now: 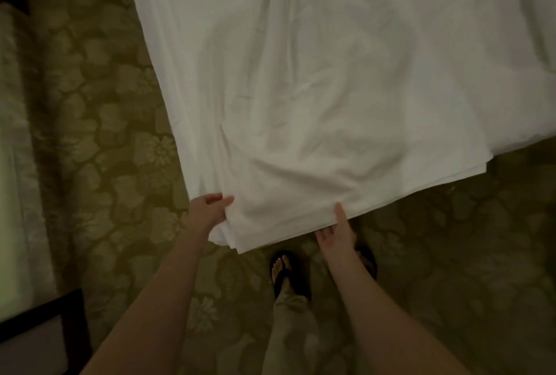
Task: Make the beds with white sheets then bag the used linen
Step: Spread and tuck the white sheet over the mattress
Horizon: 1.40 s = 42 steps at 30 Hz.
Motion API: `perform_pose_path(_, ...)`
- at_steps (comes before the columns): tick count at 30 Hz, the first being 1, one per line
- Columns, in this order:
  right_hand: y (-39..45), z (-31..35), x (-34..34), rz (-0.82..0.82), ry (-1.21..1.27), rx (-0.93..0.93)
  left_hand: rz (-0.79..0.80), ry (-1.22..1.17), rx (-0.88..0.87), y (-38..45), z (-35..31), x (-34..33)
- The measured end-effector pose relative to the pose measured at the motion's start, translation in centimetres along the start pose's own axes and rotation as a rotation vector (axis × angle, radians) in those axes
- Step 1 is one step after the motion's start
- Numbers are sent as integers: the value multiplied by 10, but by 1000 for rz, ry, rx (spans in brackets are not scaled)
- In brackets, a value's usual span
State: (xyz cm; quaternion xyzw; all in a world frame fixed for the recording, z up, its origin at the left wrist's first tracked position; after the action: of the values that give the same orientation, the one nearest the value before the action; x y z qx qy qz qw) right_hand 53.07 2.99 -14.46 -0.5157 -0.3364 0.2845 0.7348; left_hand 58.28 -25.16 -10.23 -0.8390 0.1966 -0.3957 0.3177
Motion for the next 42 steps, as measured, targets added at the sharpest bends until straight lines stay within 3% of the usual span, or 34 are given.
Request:
perform_pose_path(4,-19,-48,-24,44,26,-79,32,-20,-94,20,-52,-15)
perform_pose_path(12,-10,-43,-18,-107,28,-27,7,19,-157,50,-118,-38)
perform_pose_path(17,-12,-49,-18,-206,46,-38,28,91,-132,76,-123,-40)
perform_pose_path(20,-14,-46,-21,-218,96,3,85,118,-78,83,-118,-41)
perform_pose_path(27,-15,-53,-21,-343,181,37,379,299,83,91,-126,-53)
perform_pose_path(31,-13,-70,-23,-462,333,81,512,329,39,98,-136,-58)
perform_pose_path(33,-16,-82,-22,-514,429,119,489,293,-29,101,-150,-64)
perform_pose_path(36,-43,-111,-6,-778,704,150,441,239,-115,102,-164,-74)
perform_pose_path(38,-81,-126,-5,-930,725,196,423,236,-115,101,-162,-75)
perform_pose_path(40,-107,-136,-27,-863,659,202,412,249,-99,103,-158,-72)
perform_pose_path(42,-116,-148,-74,-600,628,108,445,258,-81,106,-155,-71)
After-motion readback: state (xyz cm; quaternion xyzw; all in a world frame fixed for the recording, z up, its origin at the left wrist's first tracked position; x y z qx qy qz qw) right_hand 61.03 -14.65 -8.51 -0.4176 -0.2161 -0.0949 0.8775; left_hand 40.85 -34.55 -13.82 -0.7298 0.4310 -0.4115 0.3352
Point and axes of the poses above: each hand's wrist, its own y-axis towards the middle knuckle, its own x-axis out of the back of the hand, z = x × y, the point moved 9 cm from there along y, towards the middle knuckle, and after that the axes turned 15 degrees about -z, right-handed, at the moved point
